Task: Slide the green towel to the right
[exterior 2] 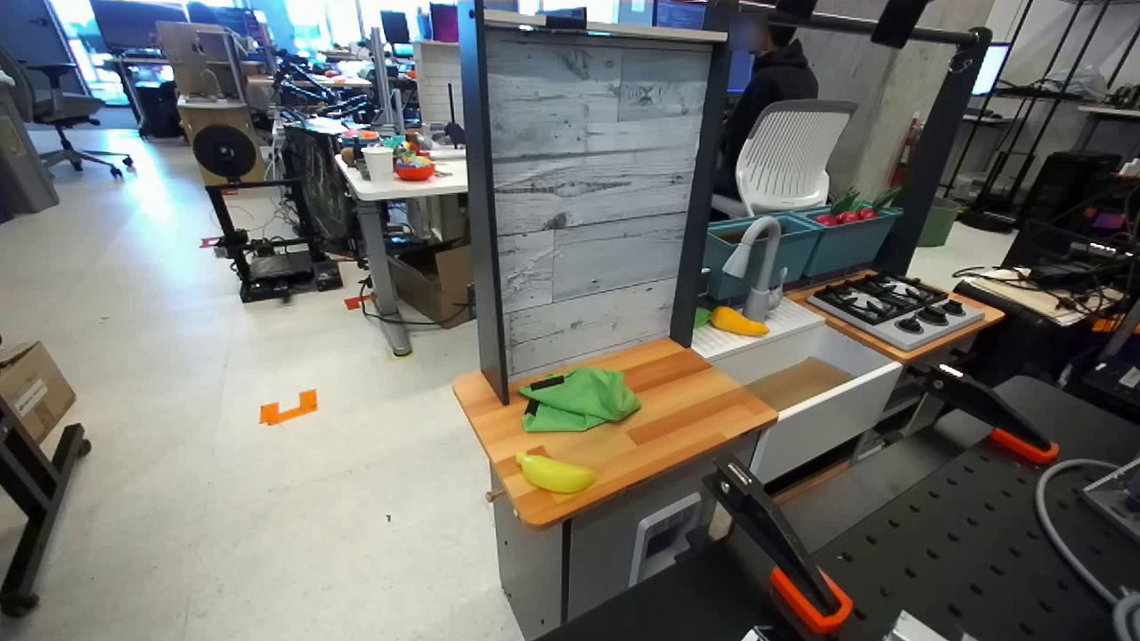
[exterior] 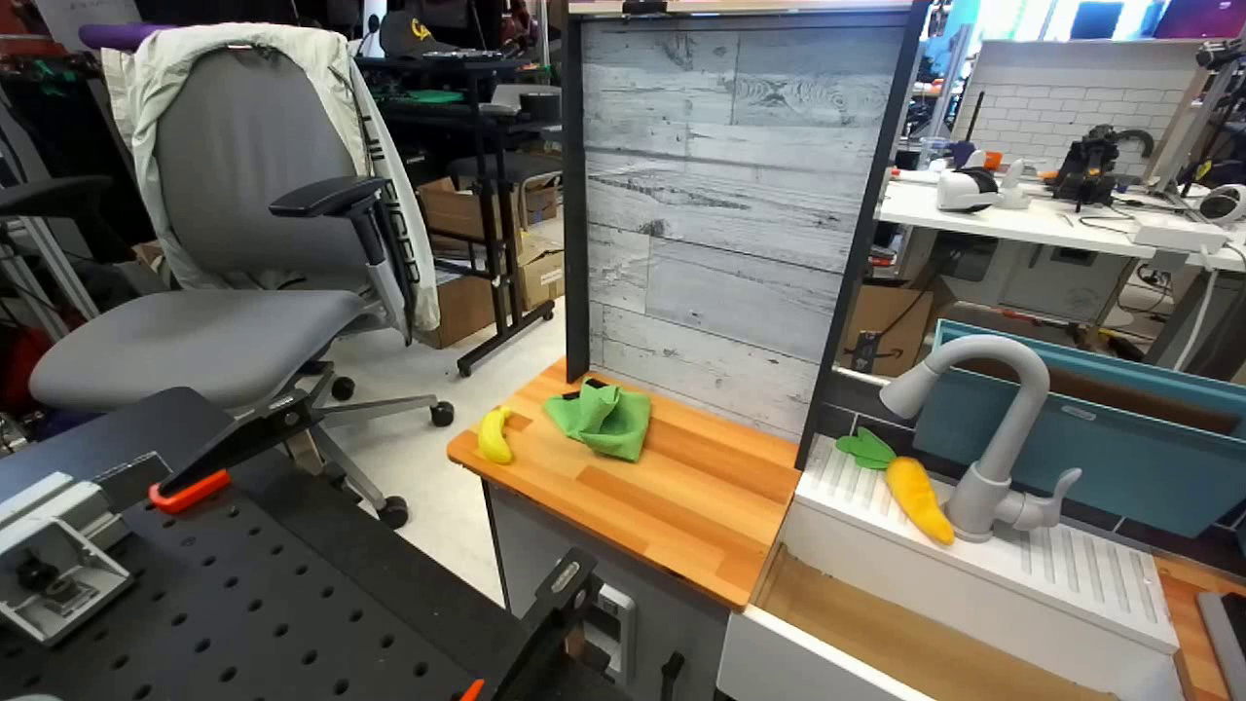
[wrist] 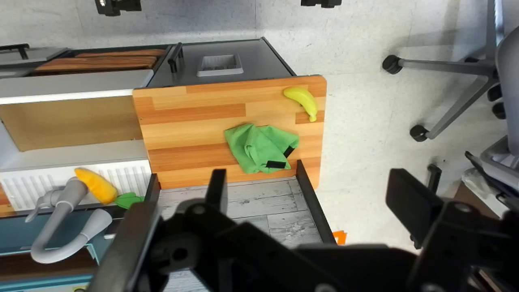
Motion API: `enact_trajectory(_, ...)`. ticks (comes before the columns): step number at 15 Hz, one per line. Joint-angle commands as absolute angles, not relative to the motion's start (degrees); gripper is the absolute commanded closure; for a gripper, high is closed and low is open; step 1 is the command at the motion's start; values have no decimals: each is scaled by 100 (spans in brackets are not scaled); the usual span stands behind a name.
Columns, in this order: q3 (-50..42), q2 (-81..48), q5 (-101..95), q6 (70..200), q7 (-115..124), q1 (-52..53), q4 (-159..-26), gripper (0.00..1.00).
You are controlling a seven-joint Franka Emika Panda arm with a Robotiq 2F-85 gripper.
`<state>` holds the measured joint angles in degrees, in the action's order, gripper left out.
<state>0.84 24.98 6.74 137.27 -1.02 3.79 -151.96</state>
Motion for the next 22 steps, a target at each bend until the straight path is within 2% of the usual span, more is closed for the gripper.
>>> enact_trajectory(1,156,2108,718,14119,169,346,-15058,0)
enact_trajectory(4,177,1475,793,14606,364,364,-14821,0)
enact_trajectory(13,148,-1722,-10,15803,1487,430,-13148,0)
enact_trajectory(22,46,-4121,91,15548,1377,750,-11098,0)
